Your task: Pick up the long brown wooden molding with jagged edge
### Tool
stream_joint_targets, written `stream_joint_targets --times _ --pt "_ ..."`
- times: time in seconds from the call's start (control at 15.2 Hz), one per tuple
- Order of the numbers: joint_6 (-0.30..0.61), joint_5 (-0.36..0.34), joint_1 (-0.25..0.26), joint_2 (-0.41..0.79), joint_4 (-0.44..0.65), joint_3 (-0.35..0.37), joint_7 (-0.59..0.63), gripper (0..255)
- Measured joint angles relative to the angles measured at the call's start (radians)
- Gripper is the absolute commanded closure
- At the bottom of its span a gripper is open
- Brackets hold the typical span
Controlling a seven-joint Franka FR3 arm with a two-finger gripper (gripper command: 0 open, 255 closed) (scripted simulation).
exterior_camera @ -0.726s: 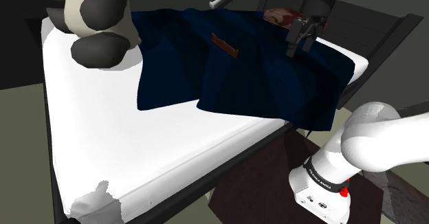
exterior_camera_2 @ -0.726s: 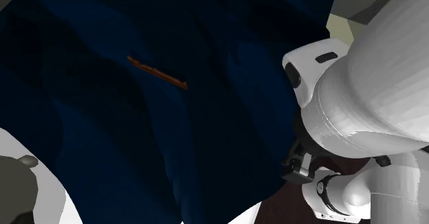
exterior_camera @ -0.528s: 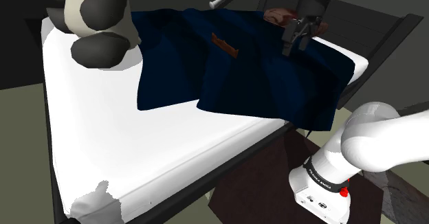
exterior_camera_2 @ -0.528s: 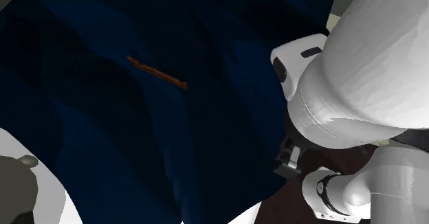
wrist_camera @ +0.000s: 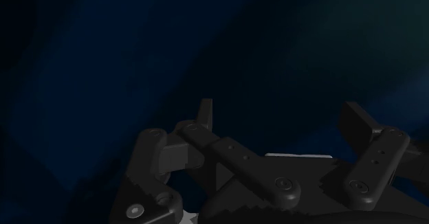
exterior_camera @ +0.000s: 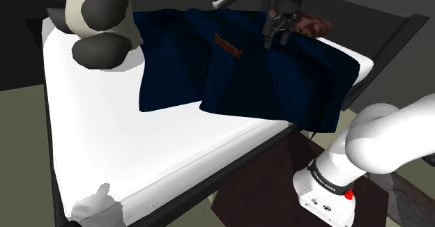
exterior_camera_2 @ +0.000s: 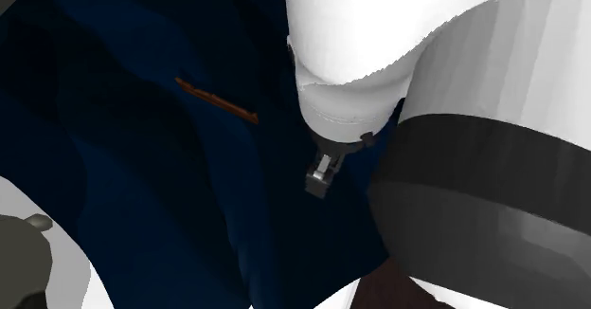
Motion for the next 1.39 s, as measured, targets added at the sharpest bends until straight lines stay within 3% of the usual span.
stream_joint_targets --times 0.46,0.92,1.39 --pt "0.076 0.021 -0.009 0.267 0.196 -0.047 -0.060 0" --pt "0.092 0.072 -0.025 0.551 0.464 -0.074 -0.113 0" --pt "0.006 0.138 -0.075 0.886 0.884 -0.083 -0.167 0"
